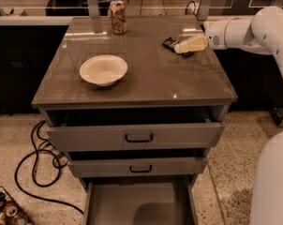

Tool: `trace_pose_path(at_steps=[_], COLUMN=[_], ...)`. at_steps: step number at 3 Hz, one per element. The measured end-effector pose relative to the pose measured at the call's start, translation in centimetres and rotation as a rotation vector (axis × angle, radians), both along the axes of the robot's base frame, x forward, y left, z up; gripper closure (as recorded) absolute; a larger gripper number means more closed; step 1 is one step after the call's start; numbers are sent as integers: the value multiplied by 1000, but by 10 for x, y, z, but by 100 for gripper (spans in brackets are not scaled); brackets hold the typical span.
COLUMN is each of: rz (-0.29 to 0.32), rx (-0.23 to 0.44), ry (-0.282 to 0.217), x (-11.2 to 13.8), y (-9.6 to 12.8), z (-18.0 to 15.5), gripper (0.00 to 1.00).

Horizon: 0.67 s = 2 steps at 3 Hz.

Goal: Place rxbar chocolate into bottom drawer

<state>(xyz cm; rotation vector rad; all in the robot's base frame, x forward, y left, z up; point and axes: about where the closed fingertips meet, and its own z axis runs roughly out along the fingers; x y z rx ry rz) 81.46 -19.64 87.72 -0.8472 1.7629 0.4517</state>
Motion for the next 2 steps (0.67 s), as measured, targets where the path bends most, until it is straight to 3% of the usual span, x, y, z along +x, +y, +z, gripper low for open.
trace_pose_path(at_steps=[2], rz=[-19], rx=[31], ry=[45], x=[4], y=[9], z=[-41], gripper=[0])
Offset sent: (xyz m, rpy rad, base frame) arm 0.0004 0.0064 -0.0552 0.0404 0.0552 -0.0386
